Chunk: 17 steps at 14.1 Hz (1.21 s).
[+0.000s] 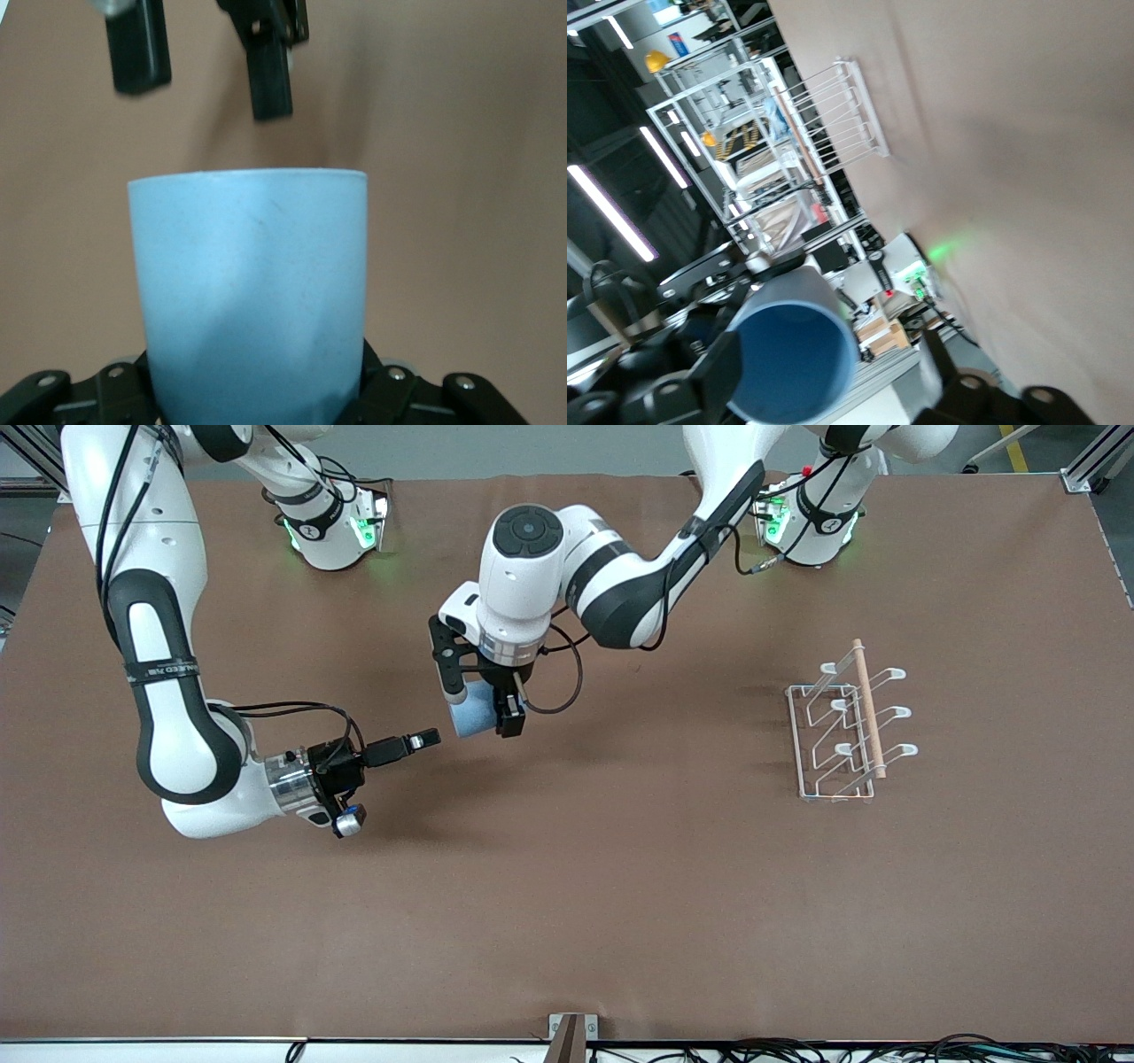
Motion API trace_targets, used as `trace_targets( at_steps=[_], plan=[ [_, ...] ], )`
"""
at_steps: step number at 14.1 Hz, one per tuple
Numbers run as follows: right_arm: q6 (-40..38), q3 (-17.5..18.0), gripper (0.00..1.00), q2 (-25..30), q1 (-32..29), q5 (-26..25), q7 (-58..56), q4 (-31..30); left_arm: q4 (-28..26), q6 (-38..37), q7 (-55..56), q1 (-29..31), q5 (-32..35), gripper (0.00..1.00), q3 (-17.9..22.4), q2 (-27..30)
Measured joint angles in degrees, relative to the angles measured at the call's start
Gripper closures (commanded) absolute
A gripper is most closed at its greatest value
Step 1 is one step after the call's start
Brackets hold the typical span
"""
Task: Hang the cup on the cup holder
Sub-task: 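Open the right gripper and withdraw while the left gripper takes the cup, then carry the cup with the left gripper over the wire rack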
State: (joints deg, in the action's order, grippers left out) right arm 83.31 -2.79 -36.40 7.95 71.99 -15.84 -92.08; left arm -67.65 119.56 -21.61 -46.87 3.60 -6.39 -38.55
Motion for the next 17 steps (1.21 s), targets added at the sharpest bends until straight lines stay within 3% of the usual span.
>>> trace_targets(
  at_steps=[4, 9, 13, 15, 17],
  plan=[
    [5.03, -0.11, 0.0, 1.28, 0.0, -10.69, 2.58, 2.48, 0.02, -12.35, 0.0, 0.76, 2.06, 0.51, 0.45, 3.98],
    [8.19, 0.19, 0.0, 6.18, 1.25, -39.99, 13.01, 11.72, -0.03, -27.65, -1.76, 5.73, 7.81, 0.51, 0.73, 6.47],
    [9.95, 0.22, 0.0, 13.36, 3.44, -58.08, 16.71, 14.32, -0.1, -38.99, -9.97, 12.46, 13.21, 0.51, 0.8, 7.71],
    [9.86, 0.04, 0.0, 17.45, 3.38, -63.35, 16.74, 14.4, -0.69, -42.41, -12.3, 14.42, 17.21, 0.51, 0.8, 7.75],
    [9.14, -0.29, 0.0, 21.33, 3.17, -65.34, 16.74, 14.03, -2.18, -44.25, -13.47, 14.68, 20.98, 0.51, 0.77, 7.57]
  ],
)
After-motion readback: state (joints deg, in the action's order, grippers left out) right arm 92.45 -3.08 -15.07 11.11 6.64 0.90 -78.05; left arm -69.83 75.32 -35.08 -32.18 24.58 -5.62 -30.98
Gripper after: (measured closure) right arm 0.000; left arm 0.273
